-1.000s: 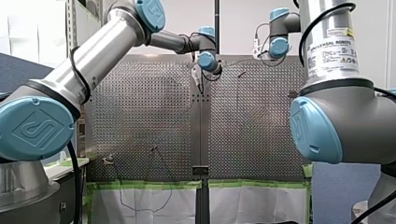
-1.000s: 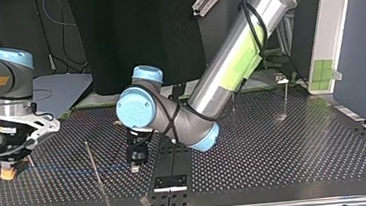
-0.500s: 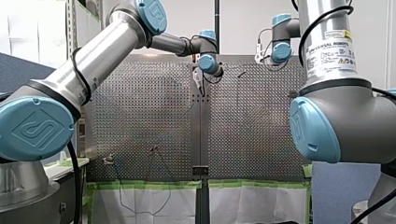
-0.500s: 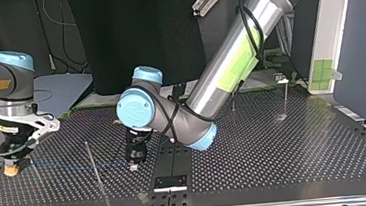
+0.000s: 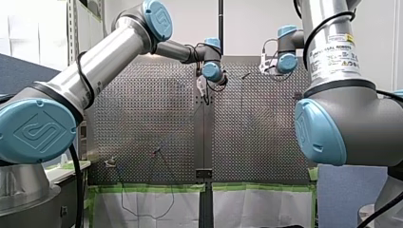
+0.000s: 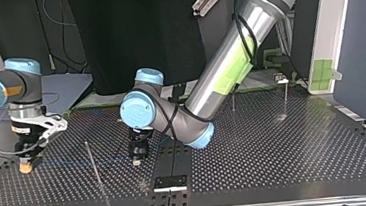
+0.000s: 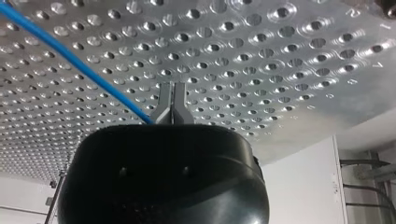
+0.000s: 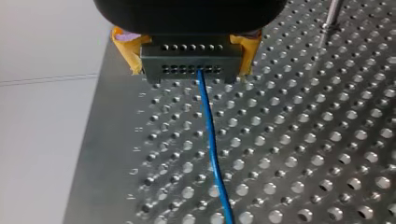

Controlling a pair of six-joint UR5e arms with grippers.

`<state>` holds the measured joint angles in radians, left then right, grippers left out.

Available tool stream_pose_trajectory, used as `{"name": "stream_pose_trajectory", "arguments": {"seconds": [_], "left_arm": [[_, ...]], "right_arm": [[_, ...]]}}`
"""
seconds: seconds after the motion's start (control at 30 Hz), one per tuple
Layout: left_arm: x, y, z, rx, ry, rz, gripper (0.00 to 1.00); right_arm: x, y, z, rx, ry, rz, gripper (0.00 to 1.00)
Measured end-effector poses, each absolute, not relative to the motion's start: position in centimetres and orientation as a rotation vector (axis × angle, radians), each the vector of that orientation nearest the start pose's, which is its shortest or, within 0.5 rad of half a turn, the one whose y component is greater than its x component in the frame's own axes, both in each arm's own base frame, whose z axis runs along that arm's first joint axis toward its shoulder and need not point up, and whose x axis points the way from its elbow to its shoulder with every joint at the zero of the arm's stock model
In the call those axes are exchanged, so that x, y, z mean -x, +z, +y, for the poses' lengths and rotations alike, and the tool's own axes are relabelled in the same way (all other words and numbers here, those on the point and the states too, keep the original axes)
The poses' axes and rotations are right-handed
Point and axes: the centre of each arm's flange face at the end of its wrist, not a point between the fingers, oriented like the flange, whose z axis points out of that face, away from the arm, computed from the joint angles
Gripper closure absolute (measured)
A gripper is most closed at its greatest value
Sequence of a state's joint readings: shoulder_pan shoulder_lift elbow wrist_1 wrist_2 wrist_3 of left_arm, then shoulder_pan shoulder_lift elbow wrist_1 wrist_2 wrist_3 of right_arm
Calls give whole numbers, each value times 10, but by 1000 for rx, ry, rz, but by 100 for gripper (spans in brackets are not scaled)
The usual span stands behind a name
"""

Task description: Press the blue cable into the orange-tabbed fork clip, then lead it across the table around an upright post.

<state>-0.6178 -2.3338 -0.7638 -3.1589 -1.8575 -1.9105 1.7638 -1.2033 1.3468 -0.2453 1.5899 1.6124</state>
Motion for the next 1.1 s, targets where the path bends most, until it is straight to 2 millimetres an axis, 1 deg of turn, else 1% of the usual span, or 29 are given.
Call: {"name": "stream_pose_trajectory", "arguments": {"seconds": [0.13, 0.43, 0.53, 0.6, 0.73, 0.83, 1.1], "left_arm": [[-579, 389, -538, 16, -537, 1570, 100], [-580, 387, -538, 31, -550, 1573, 100], [-581, 379, -540, 30, -549, 1583, 100], [-582, 370, -542, 27, -544, 1594, 100], [-581, 358, -545, 23, -537, 1608, 100], [-582, 354, -545, 23, -538, 1610, 100], [-582, 353, -545, 25, -535, 1610, 100]], "right_arm": [[-257, 396, -619, -1259, 1410, -1101, 100], [-264, 372, -626, -1289, 1404, -1113, 100], [-267, 368, -626, -1297, 1405, -1115, 100], [-270, 366, -625, -1303, 1407, -1115, 100], [-277, 355, -624, -1327, 1403, -1123, 100], [-283, 341, -622, -1352, 1396, -1134, 100], [-299, 310, -619, -1407, 1386, -1151, 100]]}}
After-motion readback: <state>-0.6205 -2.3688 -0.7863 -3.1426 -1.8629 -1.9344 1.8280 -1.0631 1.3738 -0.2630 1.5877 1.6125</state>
